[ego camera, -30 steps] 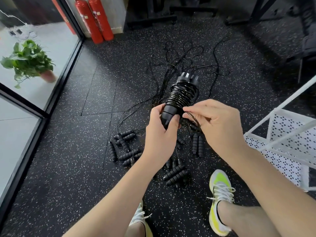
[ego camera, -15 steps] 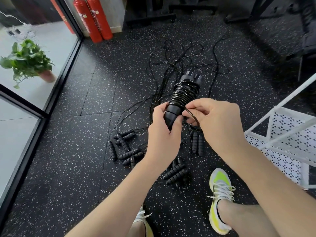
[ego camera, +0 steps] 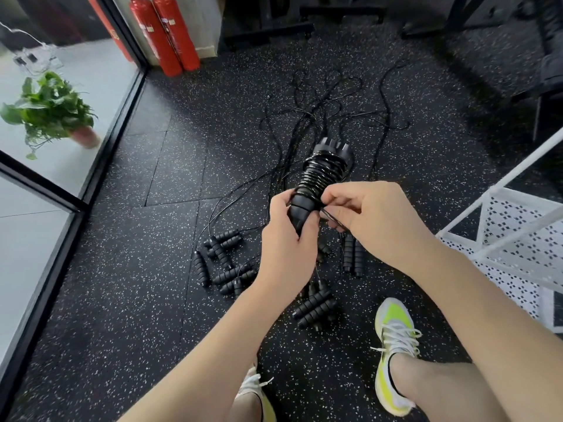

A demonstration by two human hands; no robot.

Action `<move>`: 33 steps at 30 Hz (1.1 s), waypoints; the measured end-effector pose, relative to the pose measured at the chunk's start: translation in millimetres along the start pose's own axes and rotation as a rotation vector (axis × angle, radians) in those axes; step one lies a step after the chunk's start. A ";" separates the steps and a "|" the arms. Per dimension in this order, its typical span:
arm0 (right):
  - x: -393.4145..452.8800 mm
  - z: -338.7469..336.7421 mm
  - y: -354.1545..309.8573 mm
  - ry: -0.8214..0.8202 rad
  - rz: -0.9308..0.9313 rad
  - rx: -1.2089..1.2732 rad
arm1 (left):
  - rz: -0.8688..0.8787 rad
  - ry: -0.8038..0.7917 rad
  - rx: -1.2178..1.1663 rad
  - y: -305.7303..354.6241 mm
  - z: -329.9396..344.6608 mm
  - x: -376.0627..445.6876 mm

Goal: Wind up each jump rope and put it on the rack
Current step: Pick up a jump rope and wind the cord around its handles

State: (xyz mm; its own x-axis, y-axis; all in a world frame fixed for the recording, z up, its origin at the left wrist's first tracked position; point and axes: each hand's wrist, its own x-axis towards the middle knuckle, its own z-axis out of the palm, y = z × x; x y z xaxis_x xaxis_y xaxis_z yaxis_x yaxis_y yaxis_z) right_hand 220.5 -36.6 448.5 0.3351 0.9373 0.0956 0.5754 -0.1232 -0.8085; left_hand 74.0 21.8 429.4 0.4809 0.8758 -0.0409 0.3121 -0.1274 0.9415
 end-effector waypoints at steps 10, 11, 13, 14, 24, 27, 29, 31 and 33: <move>0.5 -4.7 1.4 0.124 -0.046 -0.167 | -0.010 -0.034 0.020 1.1 6.6 -1.2; 0.3 -3.7 2.2 0.142 -0.059 -0.170 | 0.003 -0.034 0.023 2.2 6.6 -1.3; -0.1 -4.1 2.0 0.151 -0.009 -0.057 | 0.031 -0.035 0.030 4.0 4.6 -1.1; -0.4 -4.5 2.7 0.149 0.022 0.002 | 0.037 -0.040 0.037 4.5 3.0 -0.9; -7.3 -1.6 -11.1 0.256 0.028 -0.127 | -0.016 -0.095 -0.005 7.4 -2.8 -3.6; -7.6 1.4 -19.1 0.273 0.055 -0.225 | -0.013 -0.083 0.018 6.5 -1.4 -3.3; -7.0 3.4 -20.4 0.265 0.067 -0.257 | -0.003 -0.093 0.023 5.1 -0.9 -3.3; -5.8 4.4 -20.4 0.242 0.053 -0.265 | -0.002 -0.100 0.023 3.0 -2.0 -2.7; -5.0 3.6 -20.1 0.199 0.024 -0.284 | -0.006 -0.099 0.027 0.5 -2.6 -2.5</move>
State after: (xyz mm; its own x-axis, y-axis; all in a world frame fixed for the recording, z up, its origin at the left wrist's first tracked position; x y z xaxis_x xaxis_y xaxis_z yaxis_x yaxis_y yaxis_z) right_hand 204.5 -37.6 462.1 0.4736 0.8548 0.2122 0.7409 -0.2564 -0.6207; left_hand 70.8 20.9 430.8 0.5570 0.8266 -0.0803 0.3364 -0.1362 0.9318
